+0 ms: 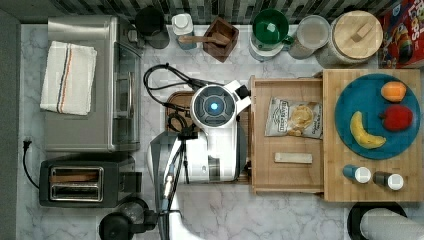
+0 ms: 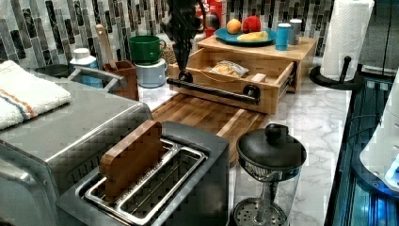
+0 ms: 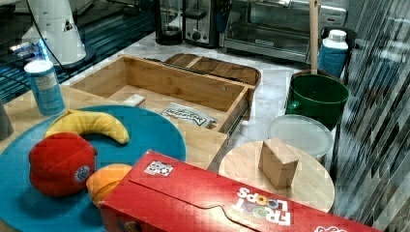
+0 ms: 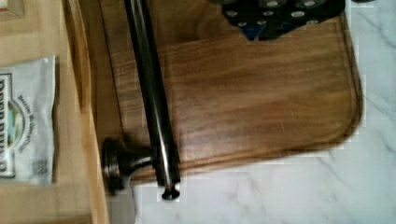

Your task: Close the drawer.

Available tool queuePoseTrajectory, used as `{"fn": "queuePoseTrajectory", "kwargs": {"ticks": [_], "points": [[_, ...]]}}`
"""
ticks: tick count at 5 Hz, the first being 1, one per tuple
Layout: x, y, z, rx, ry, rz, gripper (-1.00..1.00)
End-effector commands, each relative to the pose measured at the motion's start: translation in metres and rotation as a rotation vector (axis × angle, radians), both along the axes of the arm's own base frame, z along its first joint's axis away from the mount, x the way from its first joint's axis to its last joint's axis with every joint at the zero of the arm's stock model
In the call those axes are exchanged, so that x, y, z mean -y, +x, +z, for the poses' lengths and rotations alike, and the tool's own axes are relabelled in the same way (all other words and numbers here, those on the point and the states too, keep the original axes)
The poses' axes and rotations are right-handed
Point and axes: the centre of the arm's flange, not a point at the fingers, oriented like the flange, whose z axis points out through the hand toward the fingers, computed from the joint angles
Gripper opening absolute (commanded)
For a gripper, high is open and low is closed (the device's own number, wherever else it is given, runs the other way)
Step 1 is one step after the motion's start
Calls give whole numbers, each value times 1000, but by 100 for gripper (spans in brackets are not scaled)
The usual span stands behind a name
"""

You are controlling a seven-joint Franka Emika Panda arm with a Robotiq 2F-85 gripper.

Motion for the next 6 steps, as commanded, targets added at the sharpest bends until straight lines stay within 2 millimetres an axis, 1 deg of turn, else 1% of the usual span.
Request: {"fn": "queuePoseTrajectory", "kwargs": {"ticks": [1, 2, 3, 4, 6], "points": [[-16, -37, -83, -35, -7, 188, -100], [-11, -36, -97, -4, -51, 215, -100], [2, -37, -86, 4, -80, 268, -100], [24, -36, -72, 35, -120, 358, -100], [91, -22, -72, 78, -107, 393, -100]]}}
